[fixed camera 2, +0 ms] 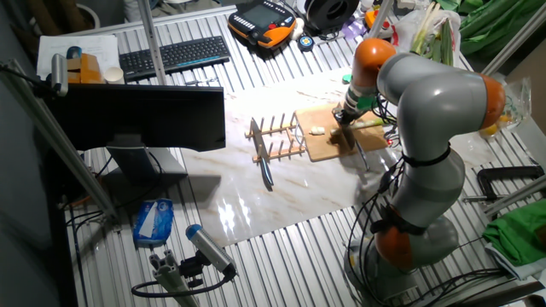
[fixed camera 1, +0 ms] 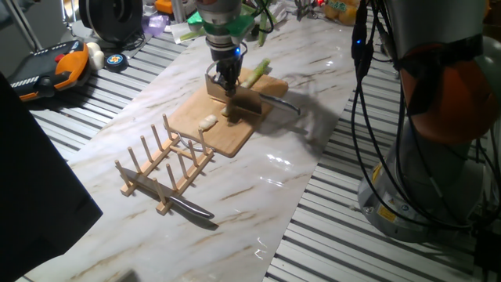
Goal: Chop the scallions
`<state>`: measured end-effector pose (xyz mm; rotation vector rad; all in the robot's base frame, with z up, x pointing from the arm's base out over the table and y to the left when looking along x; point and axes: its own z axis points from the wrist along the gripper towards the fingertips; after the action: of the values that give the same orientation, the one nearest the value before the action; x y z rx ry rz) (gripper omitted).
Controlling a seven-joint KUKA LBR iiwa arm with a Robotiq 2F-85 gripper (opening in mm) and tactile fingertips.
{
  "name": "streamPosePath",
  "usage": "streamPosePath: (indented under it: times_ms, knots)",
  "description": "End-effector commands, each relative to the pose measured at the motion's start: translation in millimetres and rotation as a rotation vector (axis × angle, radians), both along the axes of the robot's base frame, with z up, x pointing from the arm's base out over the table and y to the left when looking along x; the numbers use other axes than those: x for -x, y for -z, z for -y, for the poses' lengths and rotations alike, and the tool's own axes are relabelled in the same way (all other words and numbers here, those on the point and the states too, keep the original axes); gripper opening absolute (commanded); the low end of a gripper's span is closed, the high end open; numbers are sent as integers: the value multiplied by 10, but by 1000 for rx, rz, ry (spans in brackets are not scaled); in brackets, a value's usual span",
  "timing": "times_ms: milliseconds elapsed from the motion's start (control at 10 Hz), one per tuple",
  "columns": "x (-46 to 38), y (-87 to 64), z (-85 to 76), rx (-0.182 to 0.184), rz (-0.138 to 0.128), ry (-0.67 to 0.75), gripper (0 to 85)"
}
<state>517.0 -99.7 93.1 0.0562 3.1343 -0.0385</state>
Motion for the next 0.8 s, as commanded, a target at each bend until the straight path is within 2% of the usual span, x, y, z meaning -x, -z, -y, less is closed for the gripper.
streamPosePath:
  times_ms: [0, 300, 700]
  knots:
    - [1, -67, -5, 1, -3, 0, 7]
    - [83, -238, 58, 11, -4, -3, 7]
    - [101, -332, 286, 14, -12, -18, 7]
